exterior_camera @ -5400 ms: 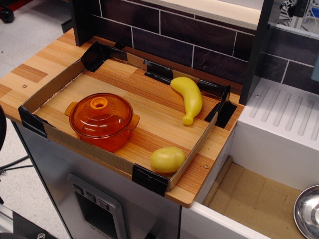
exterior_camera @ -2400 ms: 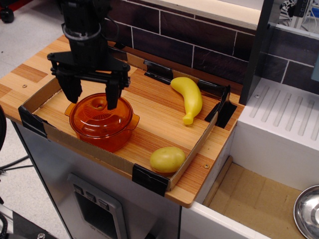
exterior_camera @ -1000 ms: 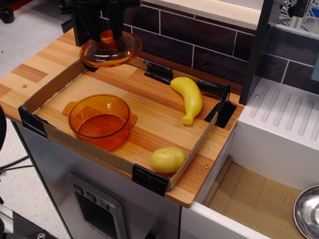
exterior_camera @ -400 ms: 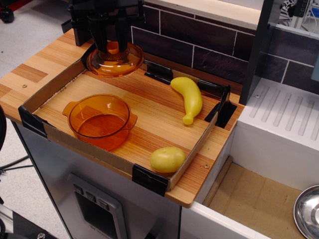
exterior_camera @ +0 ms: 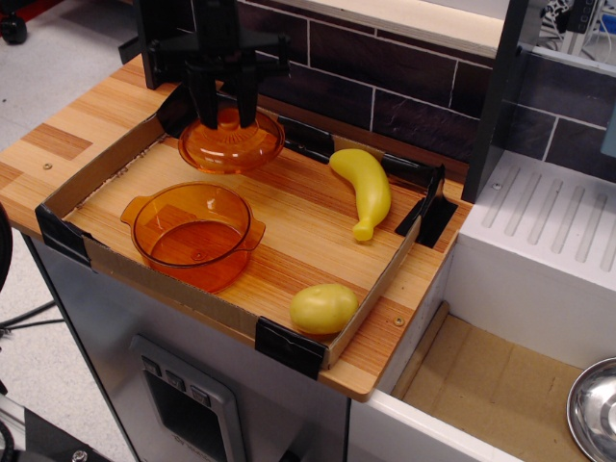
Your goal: Take lid off pot
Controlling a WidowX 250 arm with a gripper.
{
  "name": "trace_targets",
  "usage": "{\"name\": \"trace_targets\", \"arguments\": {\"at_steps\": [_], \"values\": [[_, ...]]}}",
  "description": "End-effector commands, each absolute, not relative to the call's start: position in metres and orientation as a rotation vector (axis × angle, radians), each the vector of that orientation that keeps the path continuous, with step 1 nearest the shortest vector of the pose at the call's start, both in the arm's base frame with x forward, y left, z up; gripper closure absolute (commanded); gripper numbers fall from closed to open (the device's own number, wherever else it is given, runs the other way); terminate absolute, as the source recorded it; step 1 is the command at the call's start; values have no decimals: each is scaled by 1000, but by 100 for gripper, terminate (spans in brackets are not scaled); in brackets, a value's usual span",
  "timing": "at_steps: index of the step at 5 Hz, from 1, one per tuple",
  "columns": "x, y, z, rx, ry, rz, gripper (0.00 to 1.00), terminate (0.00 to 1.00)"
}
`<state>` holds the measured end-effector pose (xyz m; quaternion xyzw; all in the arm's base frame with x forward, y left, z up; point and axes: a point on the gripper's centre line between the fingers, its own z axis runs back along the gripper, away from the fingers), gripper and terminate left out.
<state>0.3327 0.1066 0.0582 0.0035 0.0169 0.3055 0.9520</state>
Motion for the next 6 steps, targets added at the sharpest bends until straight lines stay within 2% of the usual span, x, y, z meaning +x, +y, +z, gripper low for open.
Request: {"name": "trace_targets", "arguments": {"at_steps": [1,2,3,4,5,6], "values": [[336,88,52,48,17,610,0,0],[329,84,51,57,7,587,0,0],[326,86,62,36,21,604,0,0],[322,79,85,2,42,601,0,0],[316,71,119,-38,7,594,0,0],[307,68,143,-50,-6,600,0,0]]}}
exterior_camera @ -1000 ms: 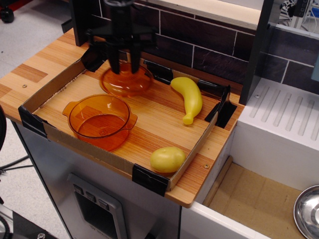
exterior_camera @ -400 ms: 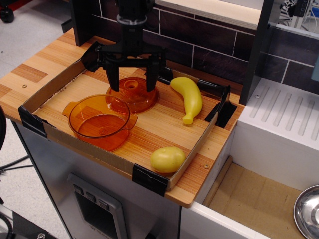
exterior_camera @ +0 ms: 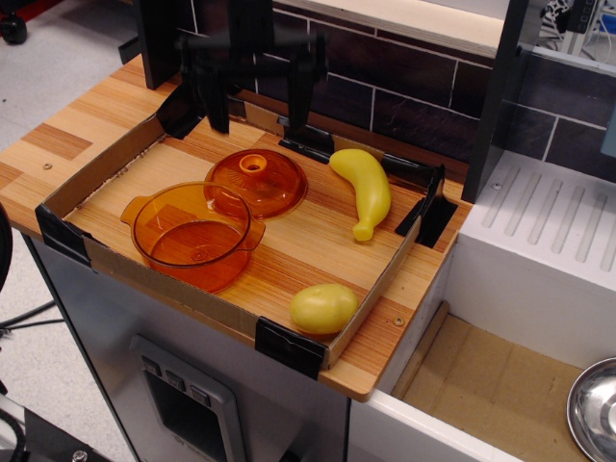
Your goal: Take lid off pot
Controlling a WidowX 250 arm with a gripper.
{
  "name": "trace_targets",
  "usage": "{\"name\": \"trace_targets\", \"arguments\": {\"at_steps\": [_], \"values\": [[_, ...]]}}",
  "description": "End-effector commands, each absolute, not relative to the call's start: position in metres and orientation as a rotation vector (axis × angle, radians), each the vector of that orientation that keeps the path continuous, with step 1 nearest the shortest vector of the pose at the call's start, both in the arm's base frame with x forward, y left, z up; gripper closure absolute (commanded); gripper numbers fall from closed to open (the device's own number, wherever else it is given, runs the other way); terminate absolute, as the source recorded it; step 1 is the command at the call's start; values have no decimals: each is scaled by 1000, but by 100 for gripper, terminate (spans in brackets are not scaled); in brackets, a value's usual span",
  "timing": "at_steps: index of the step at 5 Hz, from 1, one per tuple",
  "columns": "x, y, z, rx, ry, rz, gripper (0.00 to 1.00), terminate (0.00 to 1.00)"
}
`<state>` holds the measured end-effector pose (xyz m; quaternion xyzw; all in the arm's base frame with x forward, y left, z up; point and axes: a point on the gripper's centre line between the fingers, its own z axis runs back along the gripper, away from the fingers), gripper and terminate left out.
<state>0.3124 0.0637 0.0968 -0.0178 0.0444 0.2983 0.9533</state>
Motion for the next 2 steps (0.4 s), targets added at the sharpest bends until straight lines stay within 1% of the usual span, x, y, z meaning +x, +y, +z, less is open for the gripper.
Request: {"name": "trace_targets", "arguments": {"at_steps": [1,2], "values": [[307,68,143,-50,-6,600,0,0],[307,68,143,-50,-6,600,0,100]]}}
